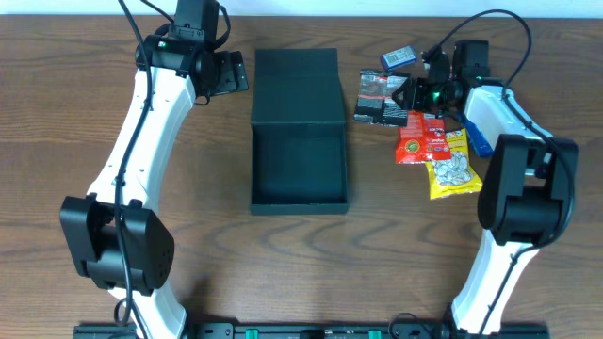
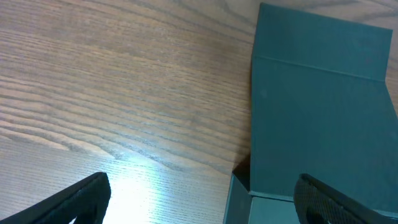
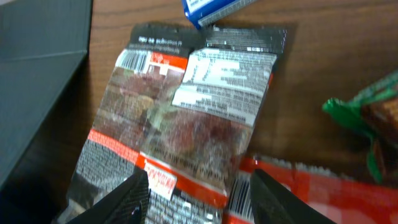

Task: Pack container
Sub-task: 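Reach the right gripper to the dark snack packets and grasp them, then carry the dark packets with the right gripper into the box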

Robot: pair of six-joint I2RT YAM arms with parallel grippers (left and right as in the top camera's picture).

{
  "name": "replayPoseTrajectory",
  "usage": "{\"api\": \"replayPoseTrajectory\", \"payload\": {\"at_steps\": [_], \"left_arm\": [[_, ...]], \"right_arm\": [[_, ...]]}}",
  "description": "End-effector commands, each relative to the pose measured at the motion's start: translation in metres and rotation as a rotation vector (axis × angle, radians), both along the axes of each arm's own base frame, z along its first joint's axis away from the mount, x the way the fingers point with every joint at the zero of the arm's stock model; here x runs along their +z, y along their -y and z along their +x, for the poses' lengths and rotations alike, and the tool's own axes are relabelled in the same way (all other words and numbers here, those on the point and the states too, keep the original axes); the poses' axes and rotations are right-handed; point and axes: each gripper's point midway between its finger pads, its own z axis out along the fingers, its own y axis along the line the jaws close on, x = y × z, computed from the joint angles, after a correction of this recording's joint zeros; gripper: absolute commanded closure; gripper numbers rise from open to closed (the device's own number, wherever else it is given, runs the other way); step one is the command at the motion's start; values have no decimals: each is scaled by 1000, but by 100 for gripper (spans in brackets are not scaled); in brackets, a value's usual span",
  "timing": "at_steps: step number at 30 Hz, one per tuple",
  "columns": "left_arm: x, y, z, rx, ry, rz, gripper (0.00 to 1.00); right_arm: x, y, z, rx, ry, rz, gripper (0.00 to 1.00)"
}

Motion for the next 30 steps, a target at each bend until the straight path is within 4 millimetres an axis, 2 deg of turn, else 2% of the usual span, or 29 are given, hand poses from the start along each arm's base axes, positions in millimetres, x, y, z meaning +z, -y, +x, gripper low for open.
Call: {"api": "replayPoseTrajectory", "payload": {"at_steps": [1,3,5,12,15,18,22,25,27,30], "left_arm": [[4,-2,2,-12,11,6,5],[4,-2,2,-12,10,6,5],[4,-2,2,-12,9,6,5],[4,-2,1,-12,7,6,5],[3,-2,1,-16,8,11,5],[3,-5,2,-10,8,17,5],[4,-12,3,4,8,17,5],[4,-22,4,26,8,17,5],[4,-32,5,47,8,17,5],[4,-49,6,84,8,17,5]], "right_arm": [[-15,-10,2,-3,-27,-22,46],[-21,-16,0,6,-37,-36,47],[-23,-22,-1,11,-45,-31,52],[-20,-32,-2,22,-48,4,99],[-15,-37,-1,29,-47,37,99],[-1,-40,4,34,-36,51,99],[40,-36,16,22,-9,27,99],[92,-33,20,45,33,-31,99],[129,-42,13,99,66,-52,99],[172,-74,-17,216,83,-79,99]]}}
